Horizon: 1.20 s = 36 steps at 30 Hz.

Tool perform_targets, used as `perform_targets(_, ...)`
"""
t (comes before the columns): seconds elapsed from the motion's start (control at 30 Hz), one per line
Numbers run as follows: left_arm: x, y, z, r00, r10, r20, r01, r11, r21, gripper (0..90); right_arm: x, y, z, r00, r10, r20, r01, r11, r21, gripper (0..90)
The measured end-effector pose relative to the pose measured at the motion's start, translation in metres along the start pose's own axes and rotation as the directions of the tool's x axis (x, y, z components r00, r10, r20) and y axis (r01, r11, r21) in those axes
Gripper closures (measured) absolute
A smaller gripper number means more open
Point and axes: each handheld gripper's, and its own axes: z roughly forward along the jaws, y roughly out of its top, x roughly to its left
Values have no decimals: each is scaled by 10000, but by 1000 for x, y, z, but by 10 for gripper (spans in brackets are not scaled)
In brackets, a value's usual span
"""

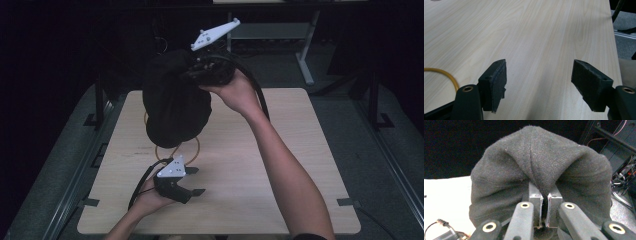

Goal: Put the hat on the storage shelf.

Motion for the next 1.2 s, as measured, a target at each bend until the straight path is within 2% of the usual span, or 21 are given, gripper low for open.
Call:
perform_targets(0.1, -2, 1, 1, 9999, 39, 97, -40, 10000, 61, 281, -3, 6, 10, 10000, 82, -53, -81, 9998, 188, 853)
perform_targets(0.33, -4, 2, 4, 9993, 251, 277, -257, 9995, 182, 280, -16, 13, 50, 9977, 610, -294, -583, 9946, 864, 842)
perform_targets(0.53, -3, 3, 4, 9994, 215, 253, -219, 9996, 165, 280, -22, 10, 70, 9932, 1031, -537, -987, 9920, 782, 831)
perform_targets(0.67, -5, 4, 7, 9988, 390, 308, -397, 9989, 229, 280, -21, 9, 88, 9911, 1187, -604, -1133, 9898, 864, 826)
perform_targets(0.83, -6, 4, 9, 9984, 450, 344, -459, 9986, 264, 280, -19, 8, 97, 9904, 1270, -543, -1219, 9887, 876, 822)
perform_targets(0.97, -8, 5, 10, 9981, 487, 383, -497, 9985, 250, 278, -19, 7, 106, 9924, 1192, -295, -1160, 9890, 920, 803)
perform_targets(1.07, -11, 7, 11, 9973, 547, 489, -561, 9980, 286, 278, -19, 3, 115, 9910, 1329, -140, -1310, 9866, 968, 724)
perform_targets(1.1, -11, 7, 11, 9973, 547, 489, -561, 9980, 286, 278, -19, 3, 115, 9910, 1329, -140, -1310, 9866, 968, 724)
perform_targets(1.17, -12, 7, 12, 9968, 618, 499, -633, 9976, 282, 277, -18, -1, 123, 9911, 1324, -116, -1296, 9822, 1361, 614)
perform_targets(1.2, -12, 7, 12, 9967, 630, 520, -646, 9975, 296, 277, -17, -2, 125, 9908, 1348, -80, -1320, 9793, 1534, 597)
